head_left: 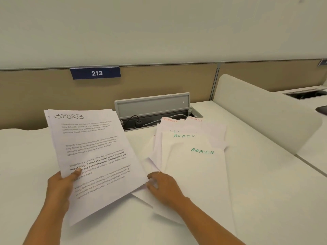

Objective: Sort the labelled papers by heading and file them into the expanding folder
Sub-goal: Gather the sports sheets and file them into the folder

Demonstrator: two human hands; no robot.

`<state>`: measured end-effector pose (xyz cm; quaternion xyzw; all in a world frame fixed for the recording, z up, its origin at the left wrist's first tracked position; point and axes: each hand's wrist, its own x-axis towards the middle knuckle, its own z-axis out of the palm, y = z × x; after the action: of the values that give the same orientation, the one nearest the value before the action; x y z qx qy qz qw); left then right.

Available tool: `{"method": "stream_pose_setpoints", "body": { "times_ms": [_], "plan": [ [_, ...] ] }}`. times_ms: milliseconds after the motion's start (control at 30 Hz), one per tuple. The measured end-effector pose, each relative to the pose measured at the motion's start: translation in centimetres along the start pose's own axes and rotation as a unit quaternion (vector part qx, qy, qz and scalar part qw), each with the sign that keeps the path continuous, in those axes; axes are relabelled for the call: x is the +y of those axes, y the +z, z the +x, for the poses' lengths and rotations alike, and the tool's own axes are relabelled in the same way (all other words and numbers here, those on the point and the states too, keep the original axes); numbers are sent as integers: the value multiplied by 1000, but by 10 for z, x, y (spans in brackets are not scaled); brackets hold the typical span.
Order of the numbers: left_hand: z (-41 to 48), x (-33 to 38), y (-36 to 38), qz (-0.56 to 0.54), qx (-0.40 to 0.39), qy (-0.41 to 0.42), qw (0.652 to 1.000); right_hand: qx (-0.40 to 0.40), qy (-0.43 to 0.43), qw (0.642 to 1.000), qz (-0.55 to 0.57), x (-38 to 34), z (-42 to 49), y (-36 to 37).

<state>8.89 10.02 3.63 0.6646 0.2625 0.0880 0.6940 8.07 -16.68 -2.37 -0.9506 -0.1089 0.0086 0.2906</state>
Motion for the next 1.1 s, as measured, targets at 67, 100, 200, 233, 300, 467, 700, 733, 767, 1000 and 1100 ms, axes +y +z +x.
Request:
{"method": "stream_pose_setpoints", "body": {
  "times_ms": [67,100,200,233,300,467,700,733,767,1000,1100],
  "plan": [
    [0,1,-4,1,4,-7,1000,25,20,999,13,9,5,-7],
    [0,1,-6,0,4,-12,1000,16,36,999,-13,15,8,-12],
    [-2,0,-7,-4,2,-21,1000,-51,103,987,-113,37,8,-28],
    [-2,-1,-6,-4,2,-23,1000,-44,113,984,-132,45,7,-33],
    [-3,-2,-4,-4,0,-26,1000,-7,135,977,-164,58,2,-45],
    [-7,-5,6,2,-9,-36,999,43,200,946,-253,65,1,-59],
    [-9,-7,13,12,-17,-41,999,-51,70,974,-207,36,15,-29],
    [-10,-6,13,13,-17,-42,999,-64,80,972,-210,38,15,-28],
    [-9,-6,12,13,-15,-42,999,-57,88,973,-208,39,14,-30],
    [-6,-8,9,11,-9,-45,999,-9,187,932,-311,61,7,-44],
    [-7,-10,10,9,-12,-45,999,56,180,938,-291,59,8,-44]
  ]
}}
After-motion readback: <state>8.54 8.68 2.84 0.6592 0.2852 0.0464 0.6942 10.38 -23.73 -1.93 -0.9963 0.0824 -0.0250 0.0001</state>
